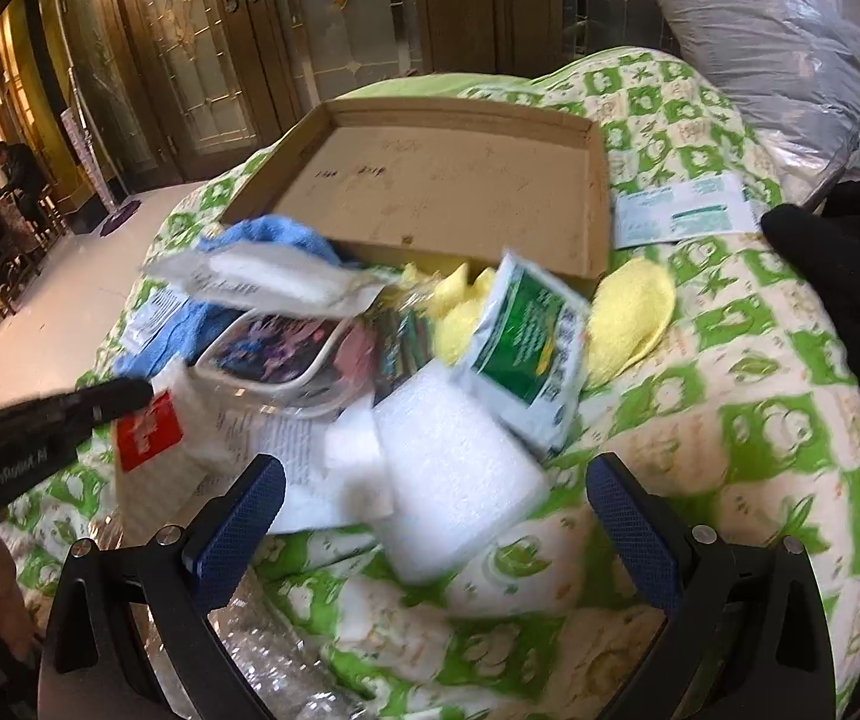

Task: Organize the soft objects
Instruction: 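Lift the wet-wipe packet with the left tool while the right tool grasps the green sachet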

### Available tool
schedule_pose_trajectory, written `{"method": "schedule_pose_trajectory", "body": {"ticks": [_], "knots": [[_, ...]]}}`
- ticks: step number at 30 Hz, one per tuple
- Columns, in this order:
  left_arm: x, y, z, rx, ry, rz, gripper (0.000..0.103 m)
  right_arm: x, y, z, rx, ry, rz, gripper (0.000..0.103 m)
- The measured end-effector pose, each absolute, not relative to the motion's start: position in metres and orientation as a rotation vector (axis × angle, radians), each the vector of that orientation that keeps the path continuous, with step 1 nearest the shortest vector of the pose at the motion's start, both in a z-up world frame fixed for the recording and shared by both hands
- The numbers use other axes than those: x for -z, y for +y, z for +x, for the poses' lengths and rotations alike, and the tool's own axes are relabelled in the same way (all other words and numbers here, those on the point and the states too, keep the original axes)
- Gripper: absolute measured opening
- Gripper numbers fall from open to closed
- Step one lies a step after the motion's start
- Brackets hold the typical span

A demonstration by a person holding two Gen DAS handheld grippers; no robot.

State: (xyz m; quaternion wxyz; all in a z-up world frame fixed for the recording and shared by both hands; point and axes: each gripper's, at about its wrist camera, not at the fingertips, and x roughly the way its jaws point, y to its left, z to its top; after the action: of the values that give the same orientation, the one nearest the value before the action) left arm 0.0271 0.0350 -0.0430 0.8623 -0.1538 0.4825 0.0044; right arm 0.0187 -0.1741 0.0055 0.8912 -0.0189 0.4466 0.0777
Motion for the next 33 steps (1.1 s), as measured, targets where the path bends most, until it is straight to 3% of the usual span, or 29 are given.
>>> {"method": "schedule_pose_trajectory", "body": {"ticks": [2, 12, 16, 18, 20, 23, 25, 28, 29, 30, 31, 33], "knots": [[0.045, 0.037, 0.028, -0.047, 1.007, -0.362, 0.081, -0.008, -0.18, 0.023, -0.147, 0.917, -0.031, 0.102], [0.078, 0.01, 0.046, -0.138, 1.14, -0.186, 0.082, -0.008, -0.195, 0.04, -0.125, 0.906, -0.01, 0.102], [0.084, 0.021, 0.043, -0.135, 1.164, -0.203, 0.089, -0.005, -0.198, 0.055, -0.131, 0.927, 0.0, 0.102], [0.091, 0.031, 0.043, -0.148, 1.205, -0.232, 0.103, -0.002, -0.198, 0.065, -0.132, 0.949, 0.011, 0.102], [0.098, 0.042, 0.042, -0.14, 1.237, -0.288, 0.103, 0.003, -0.199, 0.076, -0.126, 0.971, 0.017, 0.102], [0.097, 0.042, 0.04, -0.128, 1.228, -0.267, 0.103, 0.012, -0.198, 0.093, -0.11, 1.004, 0.017, 0.094], [0.093, 0.038, 0.039, -0.124, 1.204, -0.231, 0.1, 0.024, -0.198, 0.105, -0.089, 1.05, 0.016, 0.087], [0.086, 0.032, 0.038, -0.109, 1.167, -0.2, 0.087, 0.034, -0.201, 0.117, -0.067, 1.075, 0.043, 0.076], [0.084, 0.031, 0.037, -0.078, 1.153, -0.207, 0.065, 0.036, -0.201, 0.119, -0.068, 1.076, 0.046, 0.072], [0.081, 0.028, 0.036, -0.063, 1.141, -0.199, 0.054, 0.037, -0.202, 0.12, -0.074, 1.08, 0.054, 0.065], [0.077, 0.024, 0.034, -0.061, 1.123, -0.173, 0.05, 0.038, -0.203, 0.121, -0.088, 1.081, 0.071, 0.057], [0.072, 0.016, 0.032, -0.038, 1.104, -0.133, 0.032, 0.039, -0.205, 0.12, -0.096, 1.075, 0.086, 0.054]]}}
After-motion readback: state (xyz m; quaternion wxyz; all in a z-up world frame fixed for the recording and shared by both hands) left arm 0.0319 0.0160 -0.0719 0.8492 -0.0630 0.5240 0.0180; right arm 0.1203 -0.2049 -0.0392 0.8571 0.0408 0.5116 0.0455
